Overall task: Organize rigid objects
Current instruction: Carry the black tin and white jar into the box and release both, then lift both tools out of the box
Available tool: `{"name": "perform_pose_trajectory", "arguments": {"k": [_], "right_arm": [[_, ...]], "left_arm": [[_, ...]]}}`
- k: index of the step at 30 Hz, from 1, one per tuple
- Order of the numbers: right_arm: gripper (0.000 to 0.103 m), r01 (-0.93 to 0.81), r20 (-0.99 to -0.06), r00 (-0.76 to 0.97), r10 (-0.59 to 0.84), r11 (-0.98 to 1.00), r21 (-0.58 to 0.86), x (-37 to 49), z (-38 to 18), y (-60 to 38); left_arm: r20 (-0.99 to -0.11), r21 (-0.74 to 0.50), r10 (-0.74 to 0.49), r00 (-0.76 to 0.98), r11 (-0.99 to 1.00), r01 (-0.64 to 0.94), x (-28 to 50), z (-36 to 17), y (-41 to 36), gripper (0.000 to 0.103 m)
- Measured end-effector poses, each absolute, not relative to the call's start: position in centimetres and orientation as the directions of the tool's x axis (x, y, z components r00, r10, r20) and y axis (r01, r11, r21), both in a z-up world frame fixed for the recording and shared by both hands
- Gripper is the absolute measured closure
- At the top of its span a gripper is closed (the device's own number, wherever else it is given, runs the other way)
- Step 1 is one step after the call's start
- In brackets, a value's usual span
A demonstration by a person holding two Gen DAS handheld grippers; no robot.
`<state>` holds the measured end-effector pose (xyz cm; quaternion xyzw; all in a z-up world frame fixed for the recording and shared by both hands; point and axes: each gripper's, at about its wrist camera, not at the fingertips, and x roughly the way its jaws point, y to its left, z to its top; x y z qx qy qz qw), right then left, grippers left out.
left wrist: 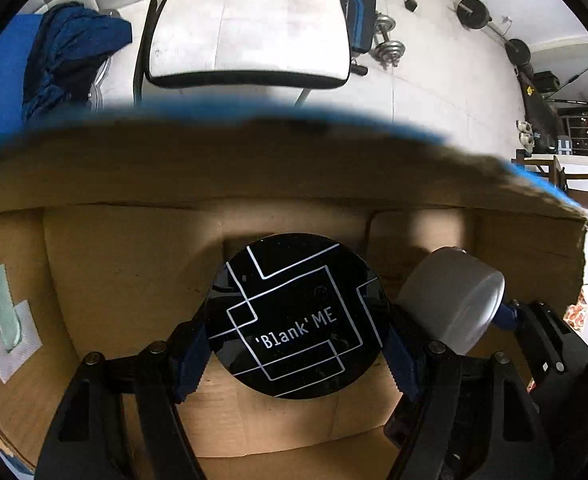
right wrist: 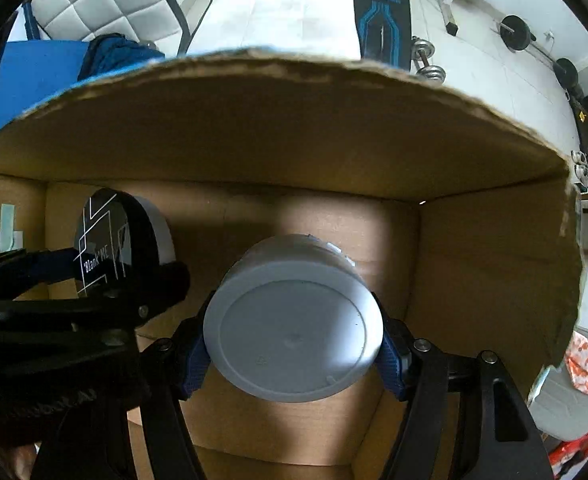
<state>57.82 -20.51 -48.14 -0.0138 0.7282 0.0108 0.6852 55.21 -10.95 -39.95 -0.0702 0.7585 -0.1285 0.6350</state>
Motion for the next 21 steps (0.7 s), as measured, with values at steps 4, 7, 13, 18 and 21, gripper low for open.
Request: {"name": "perform_pose_trajectory", "arguments": {"k": [4, 7, 13, 18, 21], "right_arm": [[0.033, -0.041, -0.997, -0.081, -0.014, 0.999, -0.011, 58.1, -48.8, -20.4], [0.032, -0.037, -0.995, -0.101, -0.014, 0.999, -0.011, 58.3, -49.2, -20.4], [0.031, -0.02, -0.991, -0.131, -0.009, 1.0, -0.006, 58.3, -49.2, -20.7], [0.019, -0.015, -0.992, -0.127, 0.021, 1.0, 0.023, 57.5, -47.8, -20.7], [0.0, -0.013, -0.993, -0.114, 0.019, 1.0, 0.021, 56.6, -46.5, -20.0]], "left_arm": [[-0.946, -0.267, -0.251, -0.205, 0.962, 0.053, 55.0, -40.1, -11.3, 0.029], [-0.952, -0.238, -0.22, -0.212, 0.969, 0.062, 54.8, -39.8, -11.6, 0.029], [-0.952, -0.227, -0.209, -0.223, 0.972, 0.059, 54.5, -38.5, -12.1, 0.02], [-0.966, -0.207, -0.189, -0.179, 0.974, 0.087, 53.2, -35.6, -12.3, 0.002], [-0.978, -0.172, -0.157, -0.138, 0.979, 0.106, 52.0, -33.8, -11.8, 0.001]]}}
